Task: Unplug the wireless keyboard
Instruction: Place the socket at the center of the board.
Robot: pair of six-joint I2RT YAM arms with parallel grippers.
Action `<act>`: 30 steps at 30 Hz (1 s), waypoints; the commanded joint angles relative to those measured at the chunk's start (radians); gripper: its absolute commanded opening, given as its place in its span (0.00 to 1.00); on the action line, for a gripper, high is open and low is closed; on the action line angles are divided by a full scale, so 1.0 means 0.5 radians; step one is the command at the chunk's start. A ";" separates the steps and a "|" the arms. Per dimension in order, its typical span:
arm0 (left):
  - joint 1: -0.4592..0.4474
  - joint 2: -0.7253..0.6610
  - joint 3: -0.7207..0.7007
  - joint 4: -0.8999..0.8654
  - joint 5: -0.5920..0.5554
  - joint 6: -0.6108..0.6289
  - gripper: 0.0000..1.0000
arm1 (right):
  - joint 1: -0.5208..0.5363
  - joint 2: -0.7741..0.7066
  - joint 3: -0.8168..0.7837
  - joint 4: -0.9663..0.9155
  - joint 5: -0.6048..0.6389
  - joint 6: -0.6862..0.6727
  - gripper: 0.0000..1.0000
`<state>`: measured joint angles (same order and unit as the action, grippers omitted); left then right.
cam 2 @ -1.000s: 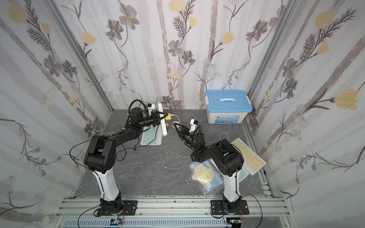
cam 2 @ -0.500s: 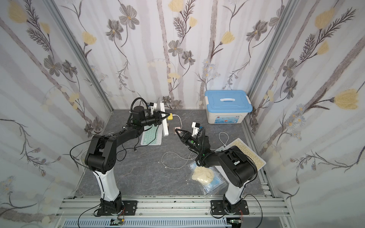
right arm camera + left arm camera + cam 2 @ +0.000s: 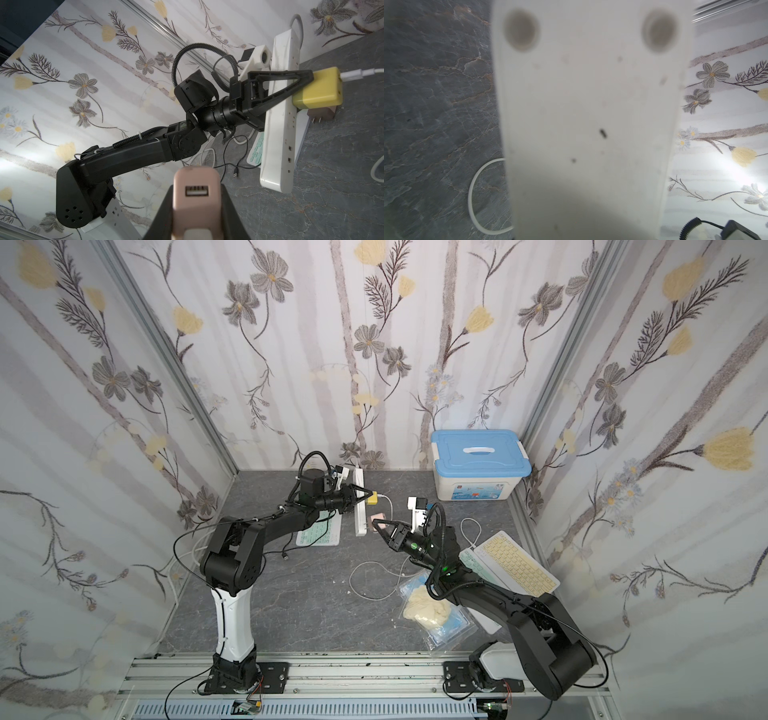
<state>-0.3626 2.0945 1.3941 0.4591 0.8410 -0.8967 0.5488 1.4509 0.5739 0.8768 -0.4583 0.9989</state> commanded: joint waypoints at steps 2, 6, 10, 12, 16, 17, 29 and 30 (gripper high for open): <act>-0.023 0.101 0.064 0.089 -0.002 0.036 0.00 | 0.002 -0.104 -0.023 -0.262 -0.040 -0.190 0.00; -0.041 0.233 0.105 0.114 -0.005 0.016 0.00 | 0.003 -0.124 -0.062 -0.287 -0.061 -0.206 0.00; -0.055 0.342 0.169 0.124 -0.032 0.012 0.00 | 0.018 -0.105 -0.082 -0.302 -0.076 -0.221 0.00; -0.063 0.394 0.190 0.133 -0.042 0.008 0.00 | 0.028 -0.084 -0.083 -0.308 -0.087 -0.224 0.00; -0.078 0.474 0.229 0.125 -0.055 0.011 0.00 | 0.041 -0.042 -0.075 -0.309 -0.103 -0.228 0.00; -0.080 0.489 0.241 0.118 -0.060 0.011 0.00 | 0.045 -0.034 -0.077 -0.303 -0.102 -0.228 0.00; -0.088 0.560 0.282 -0.030 -0.119 0.104 0.29 | 0.076 0.079 -0.061 -0.266 -0.129 -0.221 0.00; -0.086 0.554 0.289 -0.059 -0.125 0.123 0.37 | 0.075 0.085 -0.062 -0.266 -0.129 -0.221 0.00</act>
<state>-0.4057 2.3760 1.5249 0.4232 0.7845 -0.8722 0.5854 1.4853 0.5343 0.7067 -0.5064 0.8921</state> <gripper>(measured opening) 0.438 0.247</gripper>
